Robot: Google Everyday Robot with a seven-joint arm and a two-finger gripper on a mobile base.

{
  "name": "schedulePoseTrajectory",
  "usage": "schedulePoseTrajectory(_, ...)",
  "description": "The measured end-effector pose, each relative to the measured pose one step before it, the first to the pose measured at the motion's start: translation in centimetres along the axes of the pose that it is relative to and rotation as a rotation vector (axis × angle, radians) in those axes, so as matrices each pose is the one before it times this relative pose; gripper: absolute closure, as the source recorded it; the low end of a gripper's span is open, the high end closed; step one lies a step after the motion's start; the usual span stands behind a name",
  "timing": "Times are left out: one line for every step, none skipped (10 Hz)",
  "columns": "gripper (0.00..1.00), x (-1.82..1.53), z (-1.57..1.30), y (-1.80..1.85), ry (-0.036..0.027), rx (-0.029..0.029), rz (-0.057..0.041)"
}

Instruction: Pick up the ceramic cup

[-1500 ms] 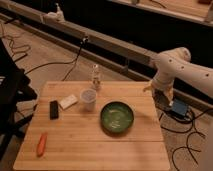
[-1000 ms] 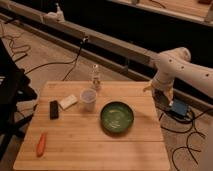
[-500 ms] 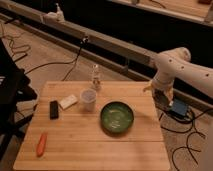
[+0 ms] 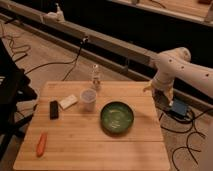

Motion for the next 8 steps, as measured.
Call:
schedulePoseTrajectory(0.2, 0.001, 0.0, 0.0, 0.00002, 0.0, -0.00003)
schedulePoseTrajectory(0.2, -0.001, -0.002, -0.001, -0.00005, 0.0, 0.00003)
schedulePoseTrajectory(0.2, 0.0, 0.002, -0.003, 0.00006, 0.00003, 0.00002)
schedulePoseTrajectory(0.2, 0.0, 0.0, 0.002, -0.00001, 0.0, -0.00002)
schedulePoseTrajectory(0.2, 0.0, 0.0, 0.003, -0.00001, -0.00004, -0.00002)
schedulePoseTrajectory(0.2, 0.0, 0.002, -0.002, 0.0, 0.00004, -0.00002)
schedulePoseTrajectory(0.2, -0.004, -0.027, 0.026, 0.00037, -0.0016, -0.00028)
schedulePoseTrajectory(0.2, 0.069, -0.068, 0.179, 0.00456, -0.01051, -0.00107)
